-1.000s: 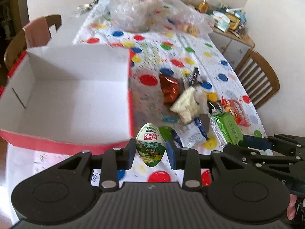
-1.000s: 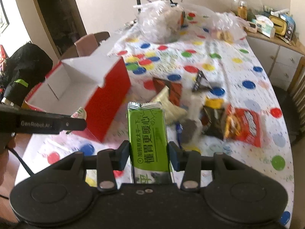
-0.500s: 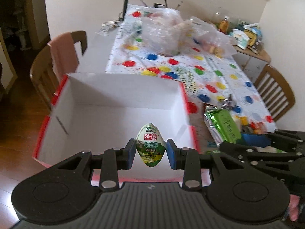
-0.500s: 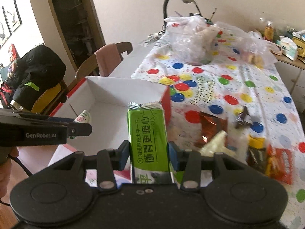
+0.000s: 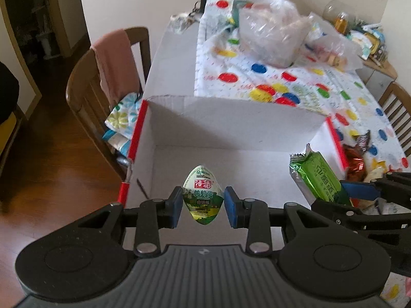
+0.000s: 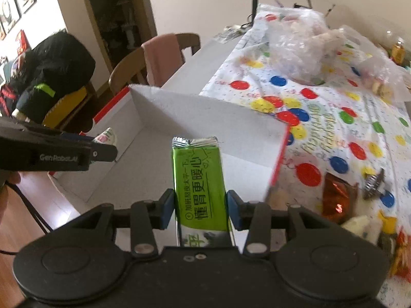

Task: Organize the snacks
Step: 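Lift both snacks and carry them over the open cardboard box, then open the right tool dropping the green bar while the left tool drops the cup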

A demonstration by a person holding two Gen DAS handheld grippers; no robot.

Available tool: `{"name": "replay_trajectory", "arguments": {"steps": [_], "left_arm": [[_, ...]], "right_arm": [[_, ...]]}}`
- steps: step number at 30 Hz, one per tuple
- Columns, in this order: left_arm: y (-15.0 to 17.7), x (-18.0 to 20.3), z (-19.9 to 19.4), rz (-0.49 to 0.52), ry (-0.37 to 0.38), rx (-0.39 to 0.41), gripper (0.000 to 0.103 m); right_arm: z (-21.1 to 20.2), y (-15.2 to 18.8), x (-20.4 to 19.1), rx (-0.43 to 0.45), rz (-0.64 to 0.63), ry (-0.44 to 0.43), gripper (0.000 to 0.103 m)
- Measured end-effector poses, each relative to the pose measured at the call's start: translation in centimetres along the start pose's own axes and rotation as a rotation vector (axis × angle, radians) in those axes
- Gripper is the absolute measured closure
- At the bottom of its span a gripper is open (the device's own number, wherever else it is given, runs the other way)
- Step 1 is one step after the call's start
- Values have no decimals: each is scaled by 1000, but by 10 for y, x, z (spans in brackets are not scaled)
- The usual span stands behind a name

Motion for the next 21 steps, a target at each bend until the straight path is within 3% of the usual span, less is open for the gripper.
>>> {"name": "replay_trajectory", "arguments": {"steps": [8,21], "left_arm": [[9,-13,40,19,-7,-119,69],[34,-9,73,79,-18,-250,69]], "right_arm": [[48,8,-6,-114,-27,32,61],[77,26,-25,-222,-124,64,61]]}}
Point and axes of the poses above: each gripper's, at about its wrist camera, not at the fingertips, and z roughly the way its jaws point, x to its right, y to its underside, the point moved 10 cm from there along z, roughly the way its jaws point, and after that the axes turned 1 degree about -z, right-handed, at the moved point
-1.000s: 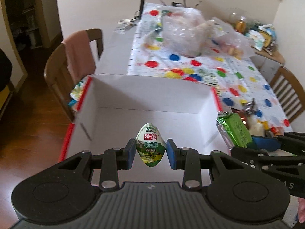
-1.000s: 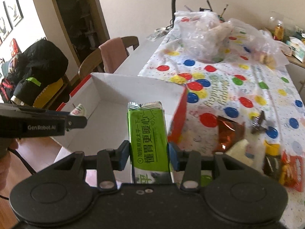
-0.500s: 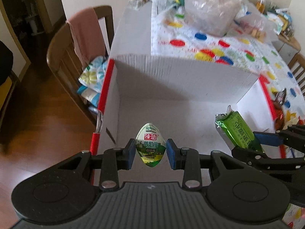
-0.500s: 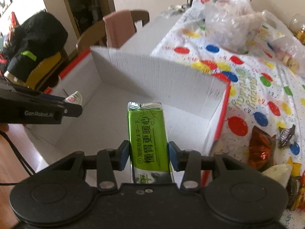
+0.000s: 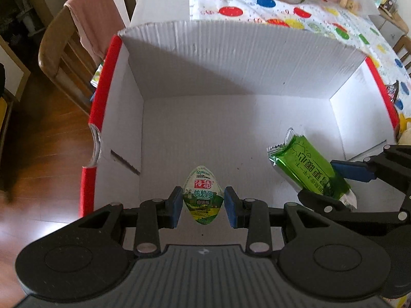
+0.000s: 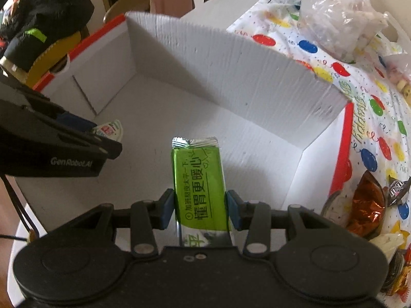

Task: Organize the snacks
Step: 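Open the right tool dropping the green bar while the left tool drops the cup, then move both open tools back over the snack pile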

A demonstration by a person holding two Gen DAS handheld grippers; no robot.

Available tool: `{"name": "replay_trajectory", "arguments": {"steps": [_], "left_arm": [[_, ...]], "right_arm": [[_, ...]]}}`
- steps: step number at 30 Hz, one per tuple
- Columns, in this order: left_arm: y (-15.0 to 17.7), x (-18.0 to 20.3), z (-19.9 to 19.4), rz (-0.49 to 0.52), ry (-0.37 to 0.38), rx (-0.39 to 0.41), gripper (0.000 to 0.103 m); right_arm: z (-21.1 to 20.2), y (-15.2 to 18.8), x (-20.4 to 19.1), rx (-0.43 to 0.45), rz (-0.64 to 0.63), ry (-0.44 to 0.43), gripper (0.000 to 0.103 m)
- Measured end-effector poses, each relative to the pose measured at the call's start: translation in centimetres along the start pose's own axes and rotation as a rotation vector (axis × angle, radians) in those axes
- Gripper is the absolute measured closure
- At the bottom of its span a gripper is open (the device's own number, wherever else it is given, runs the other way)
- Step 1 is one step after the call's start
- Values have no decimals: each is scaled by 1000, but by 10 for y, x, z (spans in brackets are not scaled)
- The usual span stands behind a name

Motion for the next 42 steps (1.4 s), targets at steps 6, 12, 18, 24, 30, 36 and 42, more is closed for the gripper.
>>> {"name": "replay_trajectory", "arguments": {"steps": [6,12,18,24,30,36,42], "left_arm": [[7,-1,6,-2,-4,-23,68],[8,-2,7,-17,-3,-11,68],[8,0,4,-35,13,6,63],[9,4,-13,-40,26,63,53],[10,7,-40,-45,33,146,43],[10,11,-66,-60,51,216,43],[10,22,-95,-53,64,286,43]], "right_arm": [[8,4,0,-26,-1,3,61],[10,6,1,-28,4,6,61],[6,5,2,-21,9,8,59],[-11,5,5,18,37,-15,58],[-41,2,9,87,68,-44,54],[-72,2,17,159,101,-51,43],[-103,5,22,231,130,-67,40]]}}
Point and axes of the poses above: each gripper's, at about its wrist camera, not at the fingertips, and z roughly the way its jaws point, x to its right, y to its underside, the point moved 10 cm from there along z, roughly the way its jaws point, and after that the axes turned 1 degree about -z, right-handed, at the moved point
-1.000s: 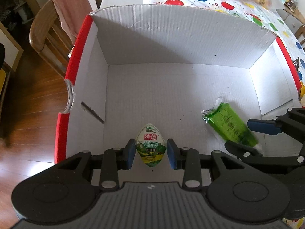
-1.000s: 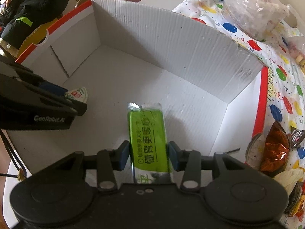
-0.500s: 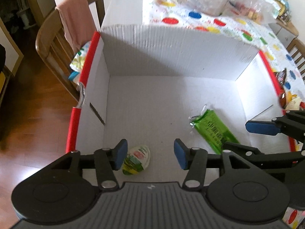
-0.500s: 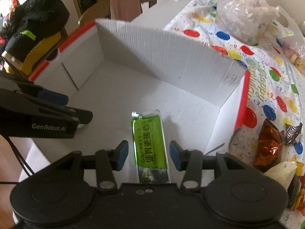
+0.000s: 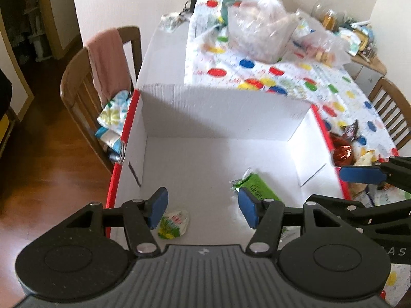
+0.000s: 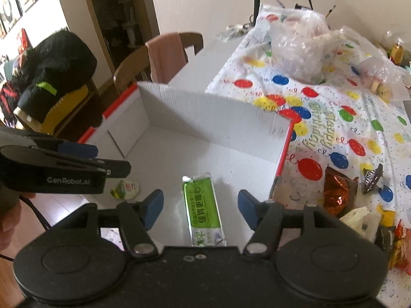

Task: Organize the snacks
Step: 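Move both open tools back over the snack pile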

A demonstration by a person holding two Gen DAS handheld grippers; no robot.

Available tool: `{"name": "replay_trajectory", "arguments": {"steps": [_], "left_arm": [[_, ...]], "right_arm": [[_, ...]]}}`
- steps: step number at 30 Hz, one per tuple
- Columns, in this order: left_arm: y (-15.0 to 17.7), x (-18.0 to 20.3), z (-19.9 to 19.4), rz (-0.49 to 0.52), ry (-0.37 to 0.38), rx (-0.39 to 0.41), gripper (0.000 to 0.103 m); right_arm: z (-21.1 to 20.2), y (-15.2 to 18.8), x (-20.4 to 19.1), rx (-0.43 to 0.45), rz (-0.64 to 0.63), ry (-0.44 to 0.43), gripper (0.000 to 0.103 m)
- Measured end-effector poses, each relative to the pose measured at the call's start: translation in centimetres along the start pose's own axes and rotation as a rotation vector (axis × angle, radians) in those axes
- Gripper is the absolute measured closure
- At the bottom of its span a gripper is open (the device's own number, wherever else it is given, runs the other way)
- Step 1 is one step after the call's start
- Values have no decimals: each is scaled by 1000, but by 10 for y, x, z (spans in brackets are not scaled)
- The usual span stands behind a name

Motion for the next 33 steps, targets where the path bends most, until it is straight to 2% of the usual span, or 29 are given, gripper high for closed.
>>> {"name": "replay_trajectory", "arguments": {"steps": [4,8,18,22,26,33], "left_arm": [[-3,11,-20,11,8,60,38],[-4,24,-38,19,18,104,38],[6,68,-72,60,55,206,31],[10,90,-81,71,87,234,25],[15,115,-87,94,115,258,24],[23,155,-85,122,143,267,22]], "right_arm": [[-21,0,3,42,18,0,34],[-42,0,7,92,35,-6,25],[-88,23,33,182,110,-14,17],[-106,34,44,219,133,-22,15],[-125,47,59,261,148,-16,6],[-144,69,89,293,159,0,3]]}}
Point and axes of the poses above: each gripper's, at about its wrist camera, not at the fingertips, and z roughly the way its jaws point, x to its right, y to its underside, the point moved 10 cm from there along z, roughly the way its jaws point, and after that the axes turned 1 degree about -z, right-handed, at the moved point
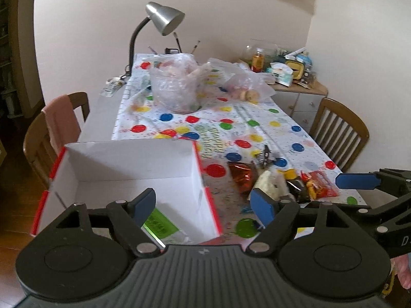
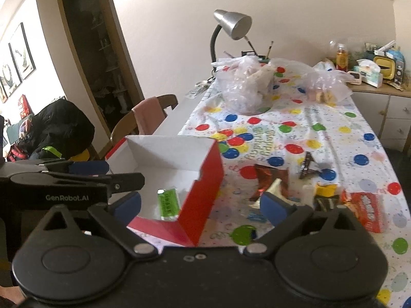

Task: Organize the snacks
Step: 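Move both open tools back over the snack pile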

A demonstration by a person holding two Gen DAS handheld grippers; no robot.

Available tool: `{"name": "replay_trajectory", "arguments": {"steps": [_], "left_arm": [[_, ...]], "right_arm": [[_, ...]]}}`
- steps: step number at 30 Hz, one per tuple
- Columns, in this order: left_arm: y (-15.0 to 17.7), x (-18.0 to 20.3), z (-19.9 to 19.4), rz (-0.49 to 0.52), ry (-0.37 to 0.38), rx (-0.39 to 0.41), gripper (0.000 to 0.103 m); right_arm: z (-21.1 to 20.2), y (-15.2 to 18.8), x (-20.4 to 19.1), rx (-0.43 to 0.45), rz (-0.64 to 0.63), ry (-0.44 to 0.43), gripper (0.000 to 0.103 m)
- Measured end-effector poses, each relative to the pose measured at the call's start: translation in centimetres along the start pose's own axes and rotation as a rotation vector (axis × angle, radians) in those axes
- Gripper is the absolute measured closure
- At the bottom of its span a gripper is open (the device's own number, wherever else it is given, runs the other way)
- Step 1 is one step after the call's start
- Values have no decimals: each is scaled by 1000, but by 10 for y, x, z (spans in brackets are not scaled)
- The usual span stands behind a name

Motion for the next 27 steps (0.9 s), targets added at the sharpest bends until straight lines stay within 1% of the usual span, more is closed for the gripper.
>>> {"name": "replay_trajectory", "arguments": {"steps": [2,7,9,15,17,19,21,25,27], "left_arm": [[2,12,4,6,12,-4,22],[10,42,18,8,8,-4,19],[15,52,27,-5,22,-25,19],[31,77,53,-22,21,-78,19],[37,86,66,-34,23,-116,19],[43,96,78,-47,40,-151,19],[50,106,89,-25,51,-179,19],[61,129,112,105,98,-224,19],[62,137,122,152,115,-240,19]], "right_arm": [[-5,4,11,6,-3,16,0],[-16,13,37,14,-37,38,0],[-19,17,49,3,-47,52,0],[-23,26,95,-26,-45,68,0],[-23,30,115,-40,-43,74,0],[-21,34,132,-56,-42,79,0],[-19,38,150,-71,-47,80,0],[-9,47,182,-123,-71,75,0],[-4,49,196,-141,-80,74,0]]}}
Point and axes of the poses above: each gripper's, at about its wrist camera, not at the fingertips, and z roughly the way its jaws point, x to its right, y to its underside, the point moved 10 cm from there along z, roughly the way its jaws point, and after that the axes turned 1 degree about -z, right-handed, at the moved point
